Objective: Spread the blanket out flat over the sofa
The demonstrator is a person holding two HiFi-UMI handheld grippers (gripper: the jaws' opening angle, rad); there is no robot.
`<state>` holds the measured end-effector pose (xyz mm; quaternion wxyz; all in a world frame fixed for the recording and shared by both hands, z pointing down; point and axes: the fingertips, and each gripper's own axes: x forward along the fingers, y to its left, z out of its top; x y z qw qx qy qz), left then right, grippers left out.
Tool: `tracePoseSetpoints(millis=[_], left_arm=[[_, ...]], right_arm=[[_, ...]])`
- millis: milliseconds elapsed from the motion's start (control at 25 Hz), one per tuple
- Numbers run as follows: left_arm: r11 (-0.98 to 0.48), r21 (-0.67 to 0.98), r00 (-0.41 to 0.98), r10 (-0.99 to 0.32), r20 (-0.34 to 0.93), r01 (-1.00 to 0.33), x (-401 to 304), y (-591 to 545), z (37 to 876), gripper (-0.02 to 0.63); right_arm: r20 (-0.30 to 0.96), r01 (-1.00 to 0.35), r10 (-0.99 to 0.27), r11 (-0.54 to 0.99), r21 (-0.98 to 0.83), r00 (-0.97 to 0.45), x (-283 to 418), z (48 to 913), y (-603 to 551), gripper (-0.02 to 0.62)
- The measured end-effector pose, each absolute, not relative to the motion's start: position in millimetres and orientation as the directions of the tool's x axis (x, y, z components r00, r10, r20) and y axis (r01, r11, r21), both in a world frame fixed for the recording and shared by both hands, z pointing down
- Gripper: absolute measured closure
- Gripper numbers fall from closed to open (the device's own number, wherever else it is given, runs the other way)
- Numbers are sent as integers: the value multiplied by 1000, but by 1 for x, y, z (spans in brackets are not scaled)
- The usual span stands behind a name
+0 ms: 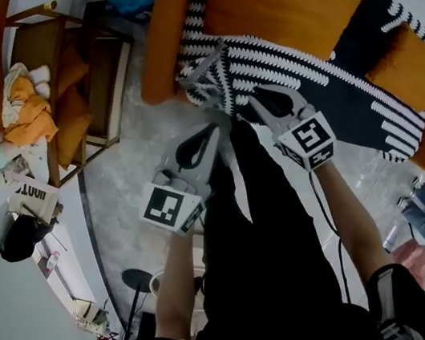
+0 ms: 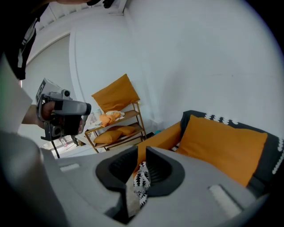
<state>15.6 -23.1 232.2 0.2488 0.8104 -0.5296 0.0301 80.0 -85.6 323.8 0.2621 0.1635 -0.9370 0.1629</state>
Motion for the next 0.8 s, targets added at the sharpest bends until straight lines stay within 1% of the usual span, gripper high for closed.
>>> tracePoseSetpoints(millis=[320,480,600,800], left_arm=[[-233,393,382,-852,359,-890,5,-71,302,598],[-195,399,353,-857,375,-896,3,-86,333,598],[-174,408,338,-864,373,-896,-4,-95,353,597],[-154,403,330,-848,414,-902,-14,-99,405,597]], right_arm=[[626,-298,-101,929,-218,-773,51,435,-134,489],[648,-223,-40,954,-203,-761,38,482,-150,472],[661,-183,-21,967,-177,-750,27,514,-161,469],[684,-125,2,983,-137,-729,9,575,-179,457]])
